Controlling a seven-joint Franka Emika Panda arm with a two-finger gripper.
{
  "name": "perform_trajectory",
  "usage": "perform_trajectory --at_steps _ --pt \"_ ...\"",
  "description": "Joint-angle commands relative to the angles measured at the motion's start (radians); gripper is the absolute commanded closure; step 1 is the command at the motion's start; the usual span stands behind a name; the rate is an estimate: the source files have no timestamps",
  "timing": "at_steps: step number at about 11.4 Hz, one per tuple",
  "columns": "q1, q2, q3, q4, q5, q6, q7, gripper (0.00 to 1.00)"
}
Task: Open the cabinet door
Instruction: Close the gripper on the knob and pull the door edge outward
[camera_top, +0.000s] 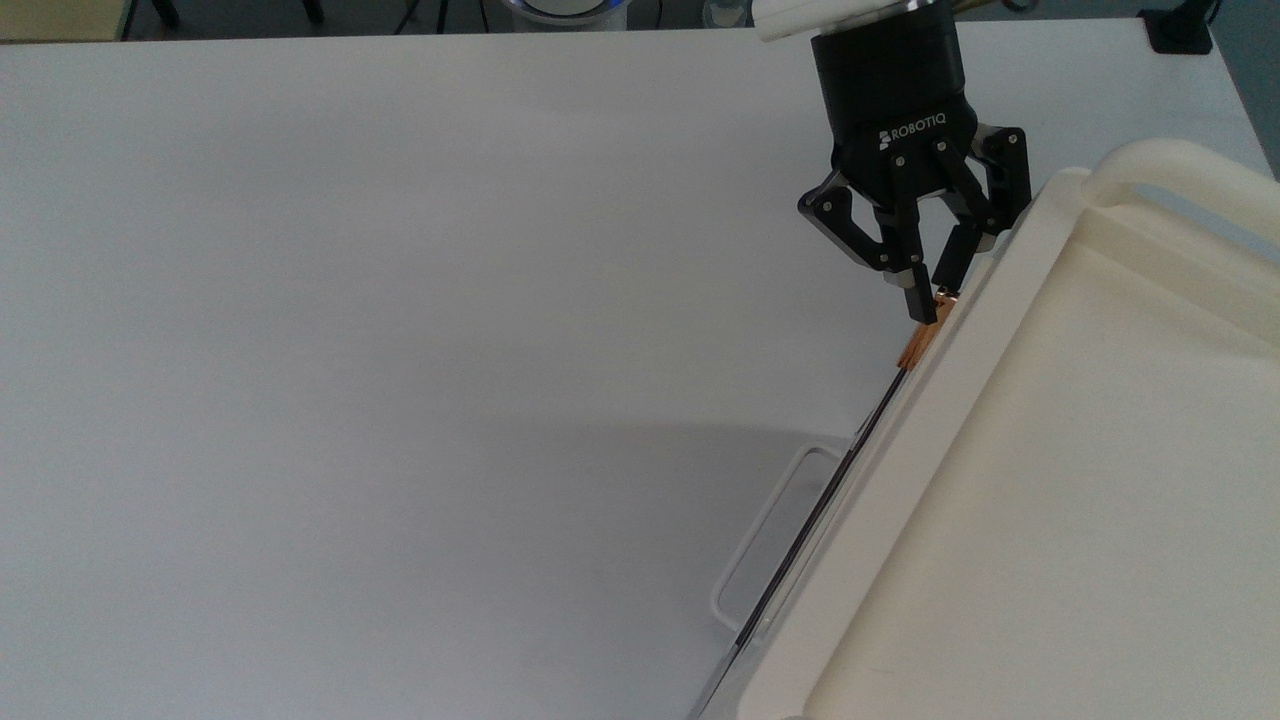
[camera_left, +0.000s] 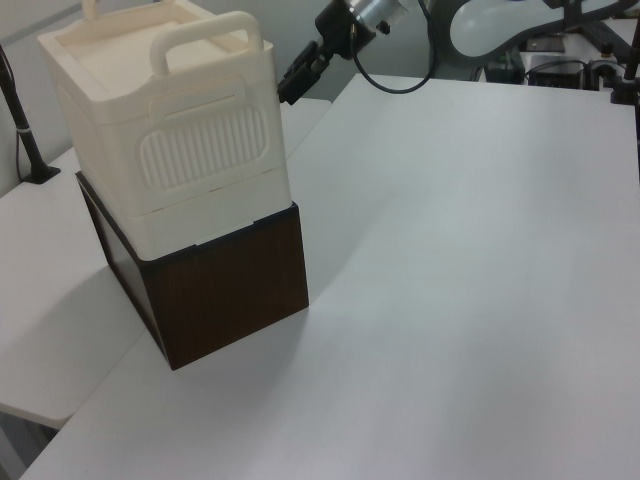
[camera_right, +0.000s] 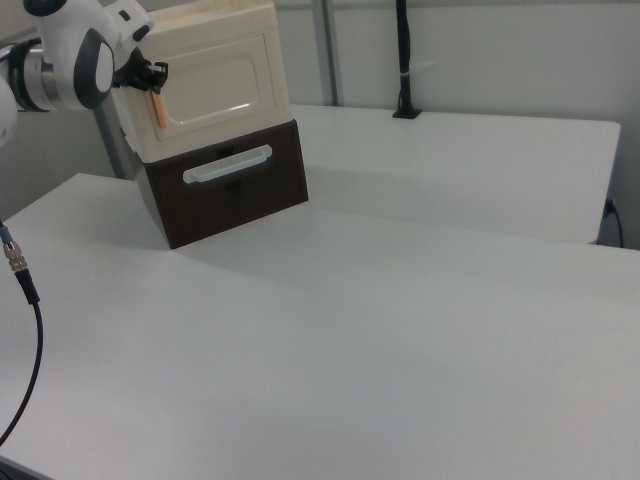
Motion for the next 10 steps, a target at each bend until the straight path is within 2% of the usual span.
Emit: perform_trajectory --at_steps 1,7,10 --pt "-0.027 0.021 0.01 0.01 0.001 0.038 0.0 1.0" --pt "-0.073 -0.072 0.012 -0.102 0.003 0.03 -0.008 1.0" --pt "-0.102 -0.086 0.012 -0.112 0.001 0.026 -0.01 1.0"
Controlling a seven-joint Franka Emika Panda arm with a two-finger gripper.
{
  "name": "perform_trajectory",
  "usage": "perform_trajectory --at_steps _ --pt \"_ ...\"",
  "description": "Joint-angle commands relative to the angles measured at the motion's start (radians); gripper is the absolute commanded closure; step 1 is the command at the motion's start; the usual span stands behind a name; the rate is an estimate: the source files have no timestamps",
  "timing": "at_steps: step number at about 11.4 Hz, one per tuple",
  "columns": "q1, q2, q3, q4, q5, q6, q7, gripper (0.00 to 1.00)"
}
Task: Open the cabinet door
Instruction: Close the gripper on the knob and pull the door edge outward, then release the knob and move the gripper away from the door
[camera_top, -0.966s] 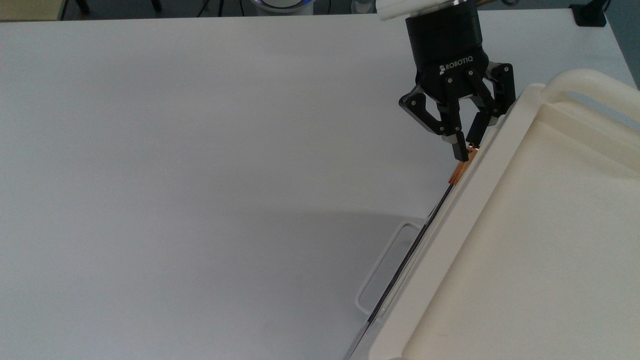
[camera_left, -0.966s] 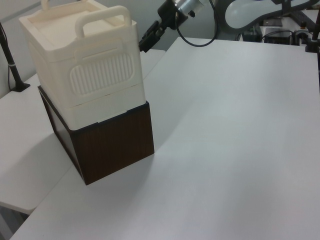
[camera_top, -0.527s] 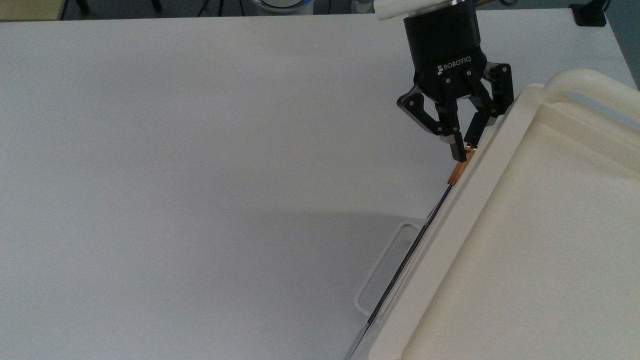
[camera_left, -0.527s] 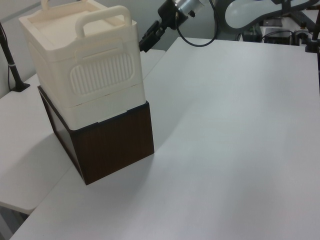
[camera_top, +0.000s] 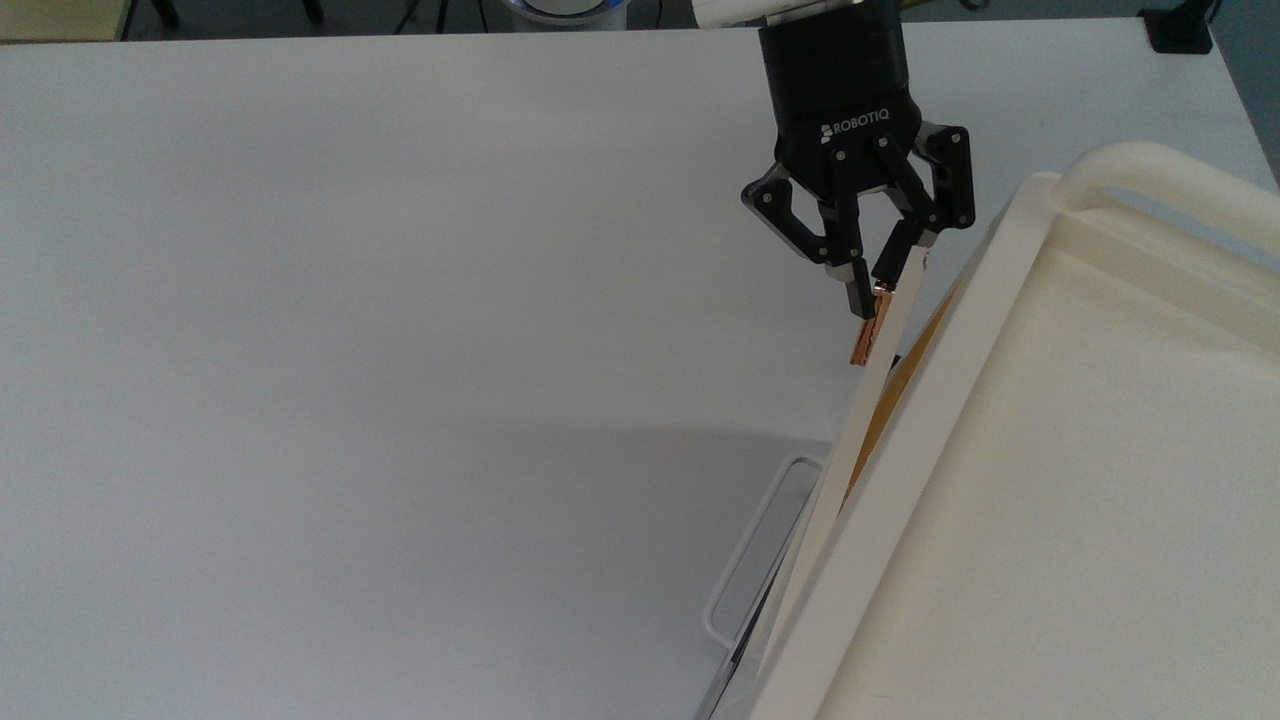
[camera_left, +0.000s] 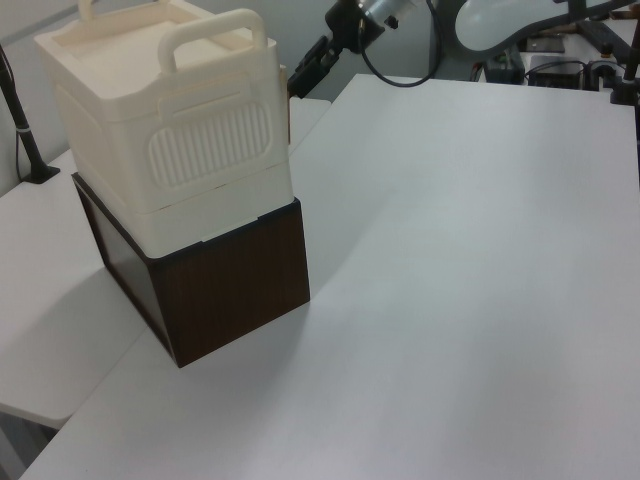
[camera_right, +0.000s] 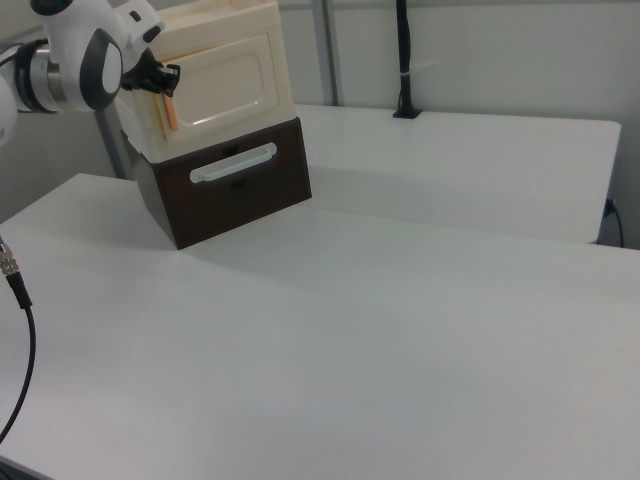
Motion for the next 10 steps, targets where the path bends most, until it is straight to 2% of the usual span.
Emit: perform_trajectory --at_steps 1,2,3,4,6,10 --pt "-0.05 -0.036 0.002 -0.046 0.0 0.026 -0.01 1.0" --pt "-0.061 -0.038 0.002 -0.048 0.0 0.023 -0.01 1.0" --pt "-0.081 -0.048 0.002 -0.056 -0.002 -0.009 -0.01 0.92" --pt "-0.102 -0.058 0.002 -0.056 0.003 -0.049 -0.007 0.57" --pt "-0.165 -0.09 0.004 -0.056 0.007 -0.13 -0.005 0.01" --pt "-0.305 -0.131 0.004 -0.045 0.009 -0.192 -0.007 0.0"
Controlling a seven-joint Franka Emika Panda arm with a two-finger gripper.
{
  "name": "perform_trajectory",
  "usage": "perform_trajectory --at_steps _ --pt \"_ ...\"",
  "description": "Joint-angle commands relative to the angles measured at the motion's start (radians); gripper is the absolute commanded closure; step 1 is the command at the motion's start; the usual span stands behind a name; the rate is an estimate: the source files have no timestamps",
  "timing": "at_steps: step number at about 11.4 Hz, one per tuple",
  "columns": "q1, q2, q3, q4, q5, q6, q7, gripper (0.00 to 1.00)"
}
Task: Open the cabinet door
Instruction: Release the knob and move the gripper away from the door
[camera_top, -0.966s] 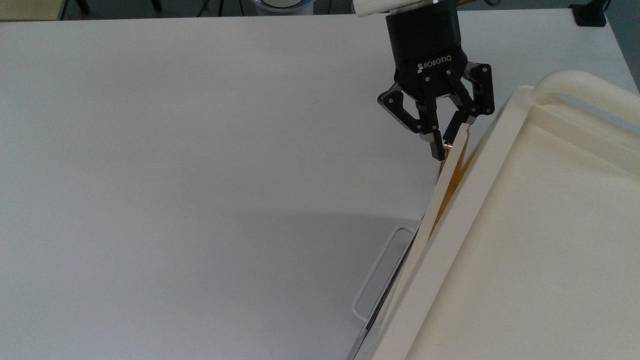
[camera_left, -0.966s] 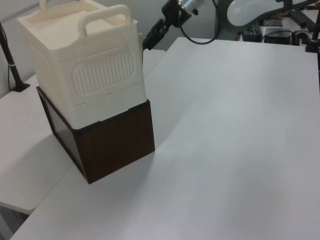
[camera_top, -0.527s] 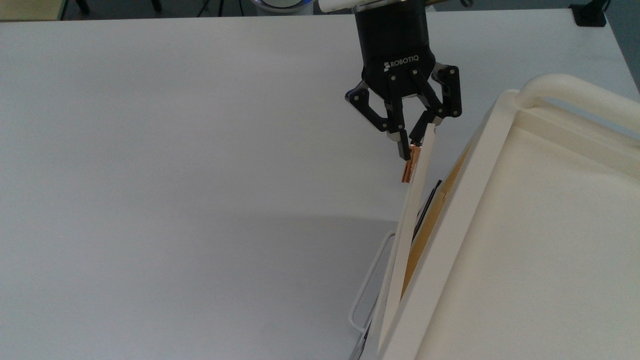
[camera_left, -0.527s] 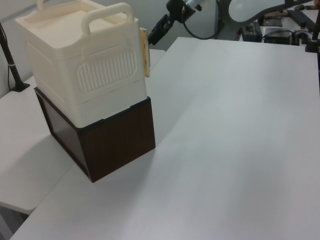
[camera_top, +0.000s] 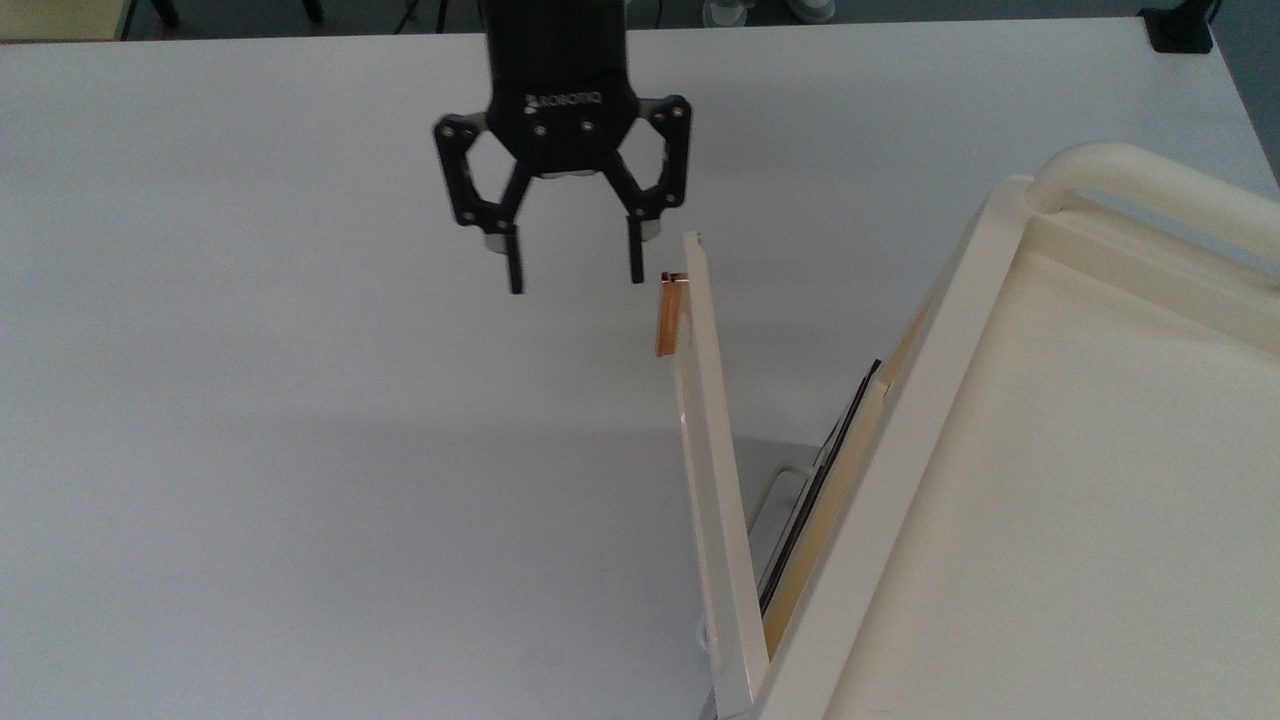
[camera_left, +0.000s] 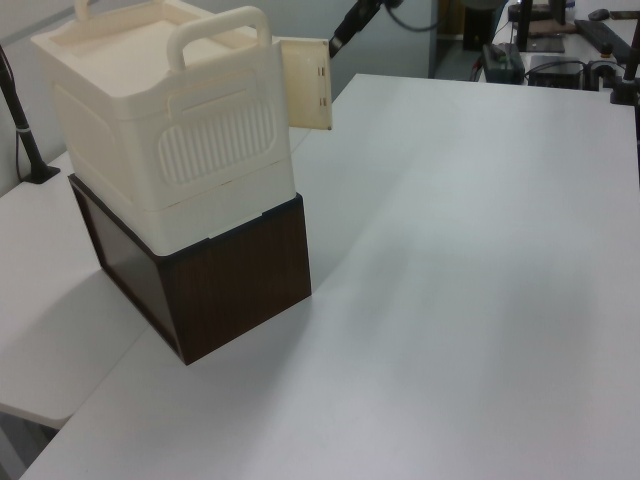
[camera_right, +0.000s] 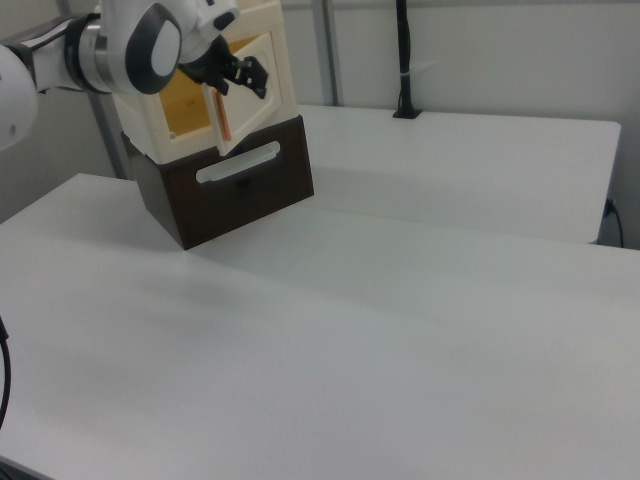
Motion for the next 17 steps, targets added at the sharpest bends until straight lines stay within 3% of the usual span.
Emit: perform_trajectory --at_steps 1,4,7,11,13,17 --pt "-0.086 -0.054 0.003 -0.017 0.009 -0.058 -0.007 0.0" --pt "-0.126 -0.102 0.001 -0.015 0.013 -0.173 -0.007 0.0" --pt "-0.102 -0.108 0.035 0.012 0.027 -0.259 0.009 0.0" --pt "-0.036 -0.039 0.052 0.074 0.015 -0.245 0.194 0.0" --pt "-0.01 -0.001 0.044 0.092 0.003 -0.166 0.271 0.0" --pt "0.016 0.097 0.039 0.164 -0.164 -0.124 0.413 0.0"
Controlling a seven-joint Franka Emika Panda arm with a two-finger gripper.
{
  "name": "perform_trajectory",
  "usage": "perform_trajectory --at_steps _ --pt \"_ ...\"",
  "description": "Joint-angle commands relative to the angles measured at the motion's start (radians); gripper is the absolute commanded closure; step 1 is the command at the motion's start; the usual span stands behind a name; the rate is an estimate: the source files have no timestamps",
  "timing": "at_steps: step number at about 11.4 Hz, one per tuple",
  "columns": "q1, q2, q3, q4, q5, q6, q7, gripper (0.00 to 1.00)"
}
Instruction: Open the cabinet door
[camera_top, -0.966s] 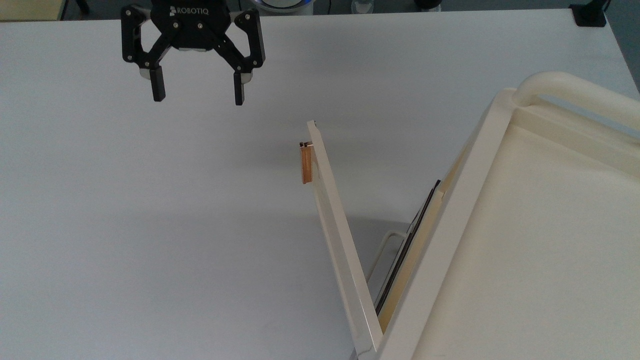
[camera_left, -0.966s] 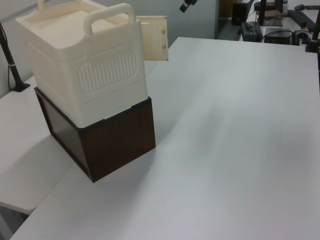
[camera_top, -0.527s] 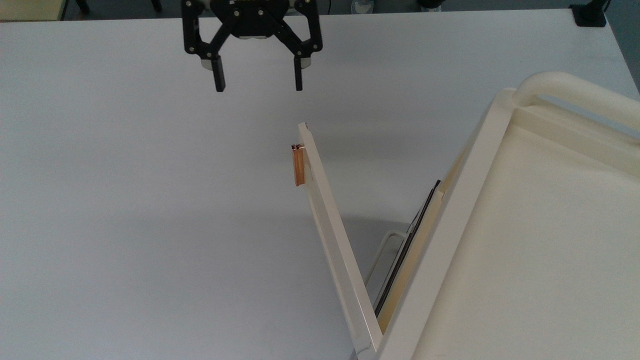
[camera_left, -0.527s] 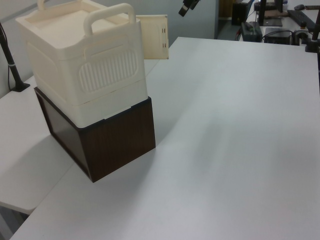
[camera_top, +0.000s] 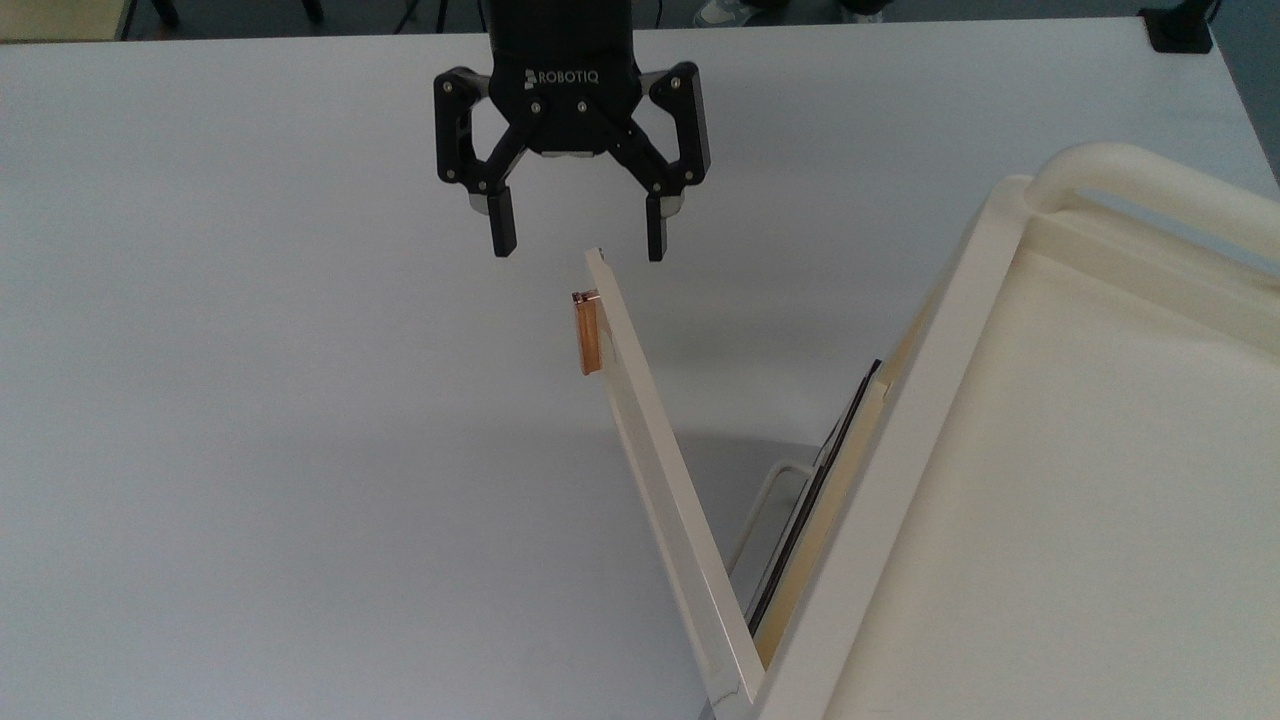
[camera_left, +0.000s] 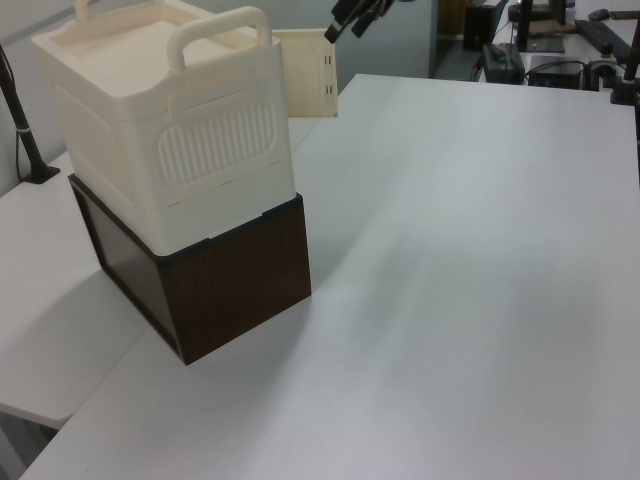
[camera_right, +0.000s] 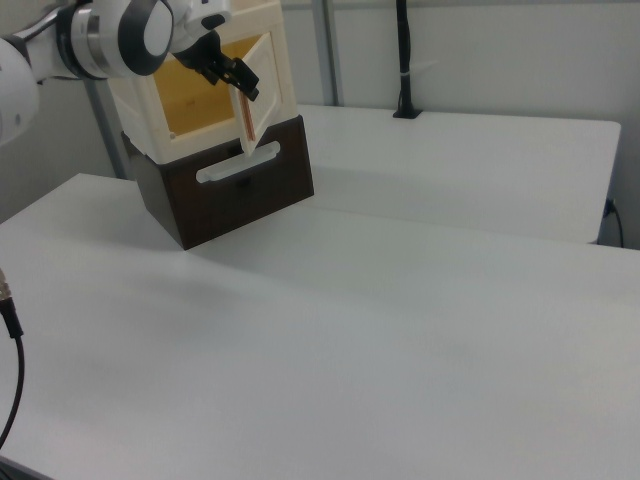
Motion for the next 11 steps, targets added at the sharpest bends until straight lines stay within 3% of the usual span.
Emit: perform_trajectory --at_steps 1,4,9,11 --pt "0.025 0.064 -0.021 0.067 -0.102 0.01 0.084 0.0" --pt "0.009 0.061 -0.07 0.066 -0.104 0.01 0.072 0.0" --pt "-0.062 0.0 -0.069 0.052 -0.084 -0.02 -0.011 0.0" --pt "-0.064 -0.044 -0.067 0.04 -0.082 -0.152 -0.023 0.0"
